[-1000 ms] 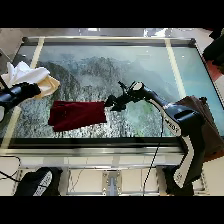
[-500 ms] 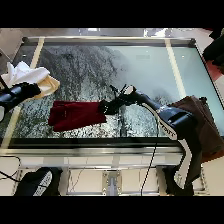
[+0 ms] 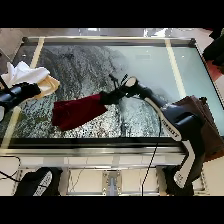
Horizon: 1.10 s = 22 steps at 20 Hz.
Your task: Fold the shirts.
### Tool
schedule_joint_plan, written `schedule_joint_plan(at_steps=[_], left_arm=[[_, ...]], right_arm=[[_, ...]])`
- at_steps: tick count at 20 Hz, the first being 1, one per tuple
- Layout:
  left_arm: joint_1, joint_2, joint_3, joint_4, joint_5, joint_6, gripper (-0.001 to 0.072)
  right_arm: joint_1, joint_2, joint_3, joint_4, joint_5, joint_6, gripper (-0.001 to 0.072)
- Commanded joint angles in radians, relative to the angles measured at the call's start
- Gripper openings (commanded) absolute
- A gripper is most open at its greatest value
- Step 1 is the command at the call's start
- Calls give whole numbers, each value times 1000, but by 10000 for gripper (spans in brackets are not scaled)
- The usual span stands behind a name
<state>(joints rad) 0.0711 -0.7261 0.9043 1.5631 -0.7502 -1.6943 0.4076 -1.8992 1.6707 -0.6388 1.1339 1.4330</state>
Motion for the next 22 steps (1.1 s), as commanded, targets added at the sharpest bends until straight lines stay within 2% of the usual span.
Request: schedule_joint_plan(at_steps=[1,6,10,13,16,19,22], left_arm=[[1,0,0,0,0,0,17],[1,0,0,0,0,0,17],[1,0,0,0,0,0,17],[1,0,0,0,0,0,17],[1,0,0,0,-3,0,17],[1,0,0,0,-38,0,17],[1,1,0,0,-67,0,17]], right_arm=[[-145,122,79,-161,150,56,7],[-438,394,79,-439,334,131,6],[-692,569,60,-538,491,130,6],[-892,727,-48,-621,559,119,5],[-1124,947,-361,-688,534,66,5],[-1416,1170,-769,-743,430,-11,5],[-1647,1269,-1019,-740,332,-33,6]])
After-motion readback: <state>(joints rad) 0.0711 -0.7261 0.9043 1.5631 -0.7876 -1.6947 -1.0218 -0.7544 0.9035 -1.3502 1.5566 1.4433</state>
